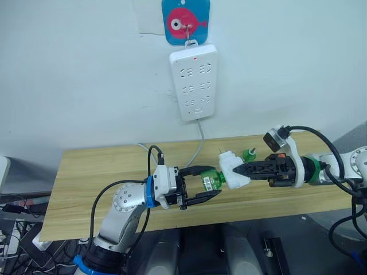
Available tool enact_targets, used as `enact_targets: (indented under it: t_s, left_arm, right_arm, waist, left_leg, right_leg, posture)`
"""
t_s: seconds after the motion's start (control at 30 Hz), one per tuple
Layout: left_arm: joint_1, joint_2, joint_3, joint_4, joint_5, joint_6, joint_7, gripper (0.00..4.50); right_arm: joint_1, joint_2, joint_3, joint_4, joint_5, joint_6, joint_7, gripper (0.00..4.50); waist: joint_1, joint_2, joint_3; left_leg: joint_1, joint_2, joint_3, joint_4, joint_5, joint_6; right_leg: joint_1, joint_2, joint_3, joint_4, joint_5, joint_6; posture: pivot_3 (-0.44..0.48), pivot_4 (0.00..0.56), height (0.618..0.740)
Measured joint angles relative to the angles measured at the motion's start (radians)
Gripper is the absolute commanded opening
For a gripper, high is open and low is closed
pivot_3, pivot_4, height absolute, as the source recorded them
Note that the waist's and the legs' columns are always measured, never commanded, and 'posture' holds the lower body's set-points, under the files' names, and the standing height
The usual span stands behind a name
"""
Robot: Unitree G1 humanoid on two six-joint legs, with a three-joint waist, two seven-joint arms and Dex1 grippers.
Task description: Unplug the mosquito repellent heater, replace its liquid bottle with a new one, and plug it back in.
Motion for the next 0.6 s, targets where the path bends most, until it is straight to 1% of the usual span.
enact_targets:
  t_s: [0.3, 0.47, 0.53, 0.57, 0.6]
  left_arm:
    - [-0.011, -0.003, 0.024, 0.015, 0.0, -0.012, 0.002, 2.27]
    - [-0.012, -0.003, 0.025, 0.015, 0.0, -0.012, -0.004, 2.27]
    - [-0.012, -0.003, 0.024, 0.015, -0.002, -0.012, -0.006, 2.27]
    - [-0.014, -0.004, 0.016, 0.015, -0.001, -0.011, -0.006, 2.27]
    - [-0.023, -0.013, -0.005, 0.014, 0.001, -0.01, -0.005, 2.27]
  right_arm:
    - [0.06, 0.049, -0.025, -0.049, -0.003, -0.081, -0.025, 2.95]
    - [0.064, 0.041, -0.023, -0.049, -0.003, -0.077, -0.015, 2.95]
    - [0.064, 0.036, -0.021, -0.049, -0.003, -0.074, -0.008, 3.67]
    - [0.062, 0.038, -0.014, -0.054, -0.003, -0.067, 0.003, 3.93]
    - [0.056, 0.05, 0.01, -0.079, -0.001, -0.052, 0.019, 4.42]
  waist:
    - [0.0, 0.0, 0.0]
    - [-0.001, 0.0, 0.0]
    - [-0.001, 0.0, 0.0]
    - [-0.001, 0.0, 0.0]
    - [-0.001, 0.0, 0.0]
  left_leg:
    - [0.0, 0.0, 0.0, 0.0, 0.0, 0.0]
    - [0.0, 0.0, 0.0, 0.001, 0.0, 0.0]
    - [0.0, 0.0, 0.0, 0.0, 0.0, 0.0]
    - [0.0, 0.0, 0.0, 0.0, 0.0, 0.0]
    - [0.0, 0.0, 0.0, 0.0, 0.0, 0.0]
  right_leg:
    - [0.0, 0.0, 0.0, 0.0, 0.0, 0.0]
    - [0.0, 0.0, 0.0, 0.0, 0.0, 0.0]
    - [0.0, 0.0, 0.0, 0.0, 0.0, 0.0]
    - [0.0, 0.0, 0.0, 0.0, 0.0, 0.0]
    - [0.0, 0.0, 0.0, 0.0, 0.0, 0.0]
  posture:
    - [-0.022, 0.305, 0.74]
    - [-0.023, 0.306, 0.74]
    - [-0.023, 0.306, 0.74]
    - [-0.023, 0.306, 0.74]
    - [-0.023, 0.306, 0.74]
